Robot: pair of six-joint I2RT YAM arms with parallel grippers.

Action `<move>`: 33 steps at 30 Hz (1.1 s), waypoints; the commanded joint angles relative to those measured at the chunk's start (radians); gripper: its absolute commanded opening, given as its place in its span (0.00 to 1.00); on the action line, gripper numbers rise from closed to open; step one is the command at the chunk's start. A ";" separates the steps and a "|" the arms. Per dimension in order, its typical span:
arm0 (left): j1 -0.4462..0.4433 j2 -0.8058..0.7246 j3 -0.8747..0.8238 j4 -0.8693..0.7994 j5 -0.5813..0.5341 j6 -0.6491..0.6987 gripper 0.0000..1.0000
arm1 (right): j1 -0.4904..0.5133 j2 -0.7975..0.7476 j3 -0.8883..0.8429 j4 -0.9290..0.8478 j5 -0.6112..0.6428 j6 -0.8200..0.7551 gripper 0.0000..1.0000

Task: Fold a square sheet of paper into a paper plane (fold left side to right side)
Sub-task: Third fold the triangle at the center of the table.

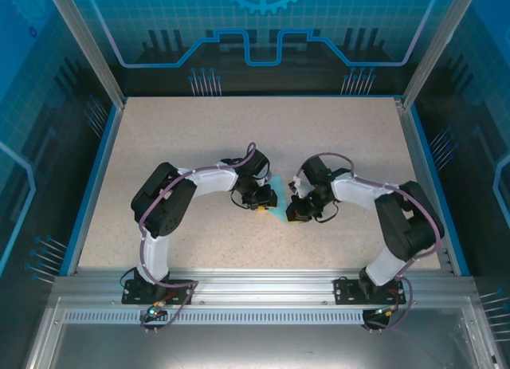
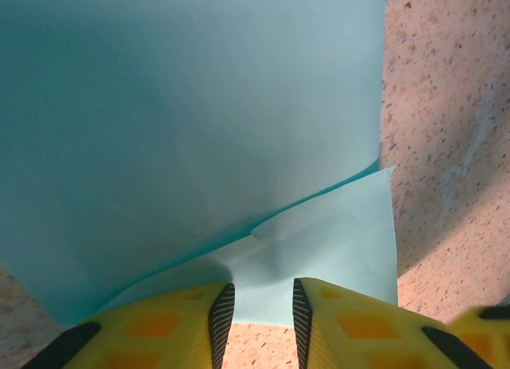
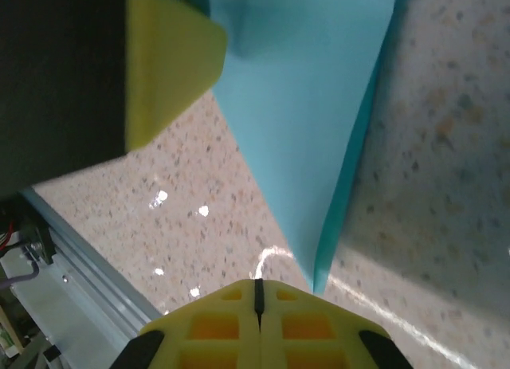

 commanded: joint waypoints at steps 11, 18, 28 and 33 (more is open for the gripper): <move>-0.005 0.037 -0.013 -0.078 -0.093 0.019 0.33 | 0.003 0.117 -0.026 0.005 0.118 0.045 0.00; -0.026 -0.106 -0.060 -0.041 -0.064 -0.016 0.35 | 0.003 0.129 -0.068 0.003 0.156 0.047 0.00; -0.091 -0.124 -0.098 0.084 0.036 -0.109 0.26 | 0.003 0.135 -0.061 0.010 0.158 0.046 0.00; -0.092 -0.084 -0.078 0.109 0.061 -0.124 0.19 | 0.003 0.138 -0.062 0.013 0.157 0.044 0.00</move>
